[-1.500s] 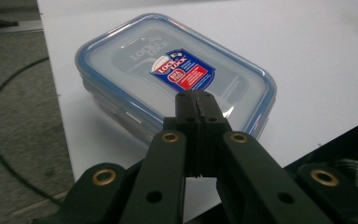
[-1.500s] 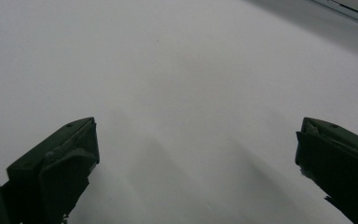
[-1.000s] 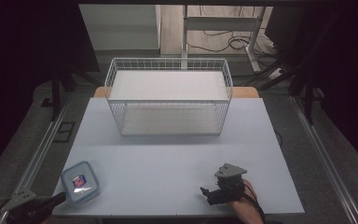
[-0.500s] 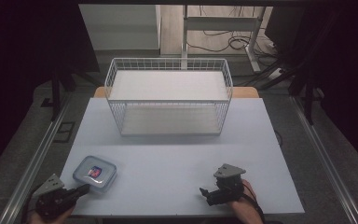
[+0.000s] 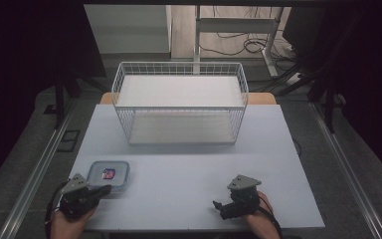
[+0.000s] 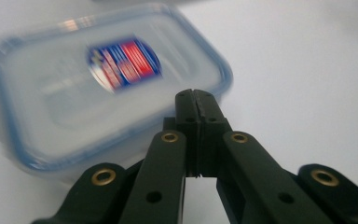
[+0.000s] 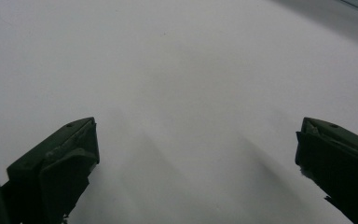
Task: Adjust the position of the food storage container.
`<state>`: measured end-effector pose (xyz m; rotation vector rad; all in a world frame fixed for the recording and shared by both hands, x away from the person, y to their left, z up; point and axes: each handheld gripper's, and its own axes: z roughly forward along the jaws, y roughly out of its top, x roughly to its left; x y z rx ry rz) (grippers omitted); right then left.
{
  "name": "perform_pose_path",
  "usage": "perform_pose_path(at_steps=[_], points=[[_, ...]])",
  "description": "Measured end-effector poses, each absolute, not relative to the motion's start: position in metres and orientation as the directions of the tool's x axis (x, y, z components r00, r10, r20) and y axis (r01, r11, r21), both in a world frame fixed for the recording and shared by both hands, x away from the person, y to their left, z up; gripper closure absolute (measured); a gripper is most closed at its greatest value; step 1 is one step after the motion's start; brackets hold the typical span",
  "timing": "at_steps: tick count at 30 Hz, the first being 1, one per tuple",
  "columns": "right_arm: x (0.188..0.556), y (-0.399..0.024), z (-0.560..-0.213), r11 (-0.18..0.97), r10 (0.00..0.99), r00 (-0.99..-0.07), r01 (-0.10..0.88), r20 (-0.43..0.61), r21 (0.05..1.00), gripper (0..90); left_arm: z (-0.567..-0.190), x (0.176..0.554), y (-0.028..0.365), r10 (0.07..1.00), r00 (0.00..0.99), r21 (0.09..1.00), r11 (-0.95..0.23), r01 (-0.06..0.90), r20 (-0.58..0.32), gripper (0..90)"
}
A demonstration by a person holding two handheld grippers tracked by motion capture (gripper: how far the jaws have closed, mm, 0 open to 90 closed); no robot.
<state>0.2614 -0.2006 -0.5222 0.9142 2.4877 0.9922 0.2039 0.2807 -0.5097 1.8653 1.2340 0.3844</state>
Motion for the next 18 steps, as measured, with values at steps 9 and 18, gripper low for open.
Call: perform_pose_path(at_steps=[9,18], points=[[0.262,-0.201,-0.522,0.554,0.662,-0.749,0.451,-0.042,0.7,0.0,-0.505,0.227,0.321,0.958,0.26,0.817,-0.054,0.574,-0.119,88.7],[0.262,-0.201,-0.522,0.555,0.66,-0.75,0.453,-0.039,0.698,0.0,-0.521,0.235,0.335,0.979,0.181,0.782,-0.041,0.622,-0.093,88.2]])
